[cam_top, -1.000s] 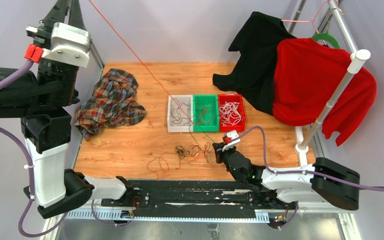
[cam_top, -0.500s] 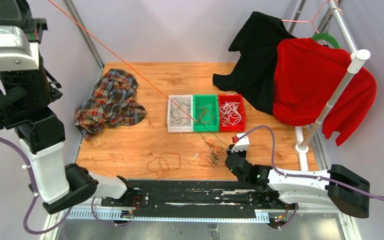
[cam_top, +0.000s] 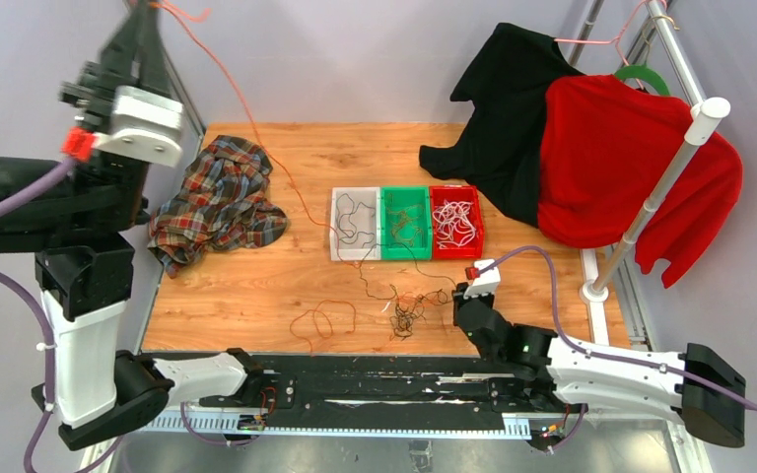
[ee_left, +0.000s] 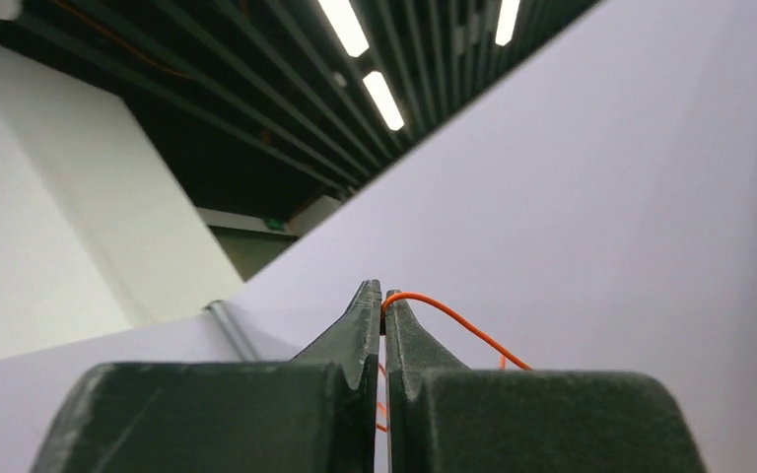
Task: Untangle the cables
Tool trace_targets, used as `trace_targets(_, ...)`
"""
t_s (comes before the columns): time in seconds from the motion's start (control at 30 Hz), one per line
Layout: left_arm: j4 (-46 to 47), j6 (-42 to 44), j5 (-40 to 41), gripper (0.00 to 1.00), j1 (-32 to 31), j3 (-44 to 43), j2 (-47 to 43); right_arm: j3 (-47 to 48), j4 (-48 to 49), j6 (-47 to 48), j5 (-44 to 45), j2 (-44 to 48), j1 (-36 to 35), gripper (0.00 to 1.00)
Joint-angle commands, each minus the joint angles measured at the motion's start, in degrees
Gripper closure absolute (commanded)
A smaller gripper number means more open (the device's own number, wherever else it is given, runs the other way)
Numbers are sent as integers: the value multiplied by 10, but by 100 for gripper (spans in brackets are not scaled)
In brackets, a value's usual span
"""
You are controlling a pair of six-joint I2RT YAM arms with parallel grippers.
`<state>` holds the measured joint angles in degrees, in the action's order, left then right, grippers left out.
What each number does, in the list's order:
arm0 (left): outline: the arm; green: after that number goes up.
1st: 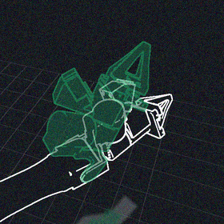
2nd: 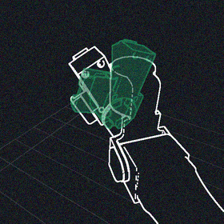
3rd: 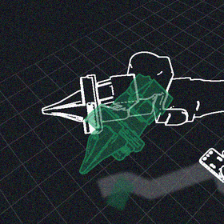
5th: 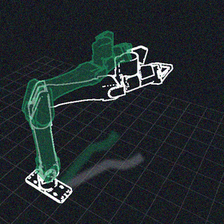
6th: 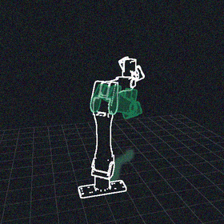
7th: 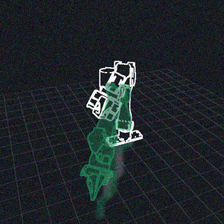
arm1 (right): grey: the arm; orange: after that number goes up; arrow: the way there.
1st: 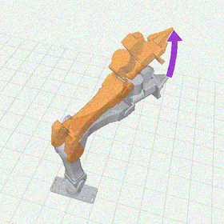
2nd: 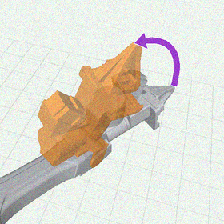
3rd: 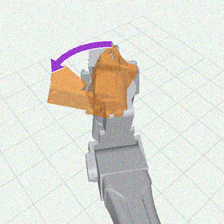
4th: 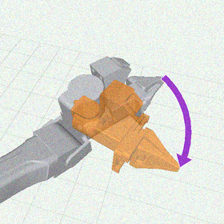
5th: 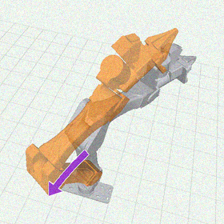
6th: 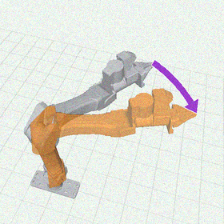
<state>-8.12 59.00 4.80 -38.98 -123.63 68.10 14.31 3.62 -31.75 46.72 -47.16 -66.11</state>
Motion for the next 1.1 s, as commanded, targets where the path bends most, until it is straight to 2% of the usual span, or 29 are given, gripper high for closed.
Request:
trace_targets(0.0, -89, -57, -38, 100, 0, 70, -23, 15, 83, 116, -34, 33, 7, 85)
trace_targets(0.1, -107, -84, -45, 100, 0, 72, -20, 29, 118, 160, -45, 30, 7, 83)
trace_targets(0.27, -119, -102, -75, 100, 0, 64, -18, 77, 183, 252, -146, -17, 7, 50)
trace_targets(0.37, -126, -103, -79, 99, 0, 53, -13, 119, 220, 336, -202, -75, 8, 39)
trace_targets(0.5, -131, -108, -106, 100, 0, 41, -14, 168, 251, 411, -277, -167, 45, 38)
trace_targets(0.6, -144, -110, -115, 100, 0, 19, -8, 200, 255, 380, -379, -197, 84, 39)
trace_targets(0.73, -149, -102, -113, 99, 0, 13, -7, 213, 279, 330, -472, -207, 83, 38)
trace_targets(0.83, -144, -93, -113, 100, 0, 25, -11, 202, 308, 282, -501, -213, 70, 35)
trace_targets(1.07, -139, -85, -113, 100, 0, 38, -14, 187, 344, 227, -479, -246, 42, 34)
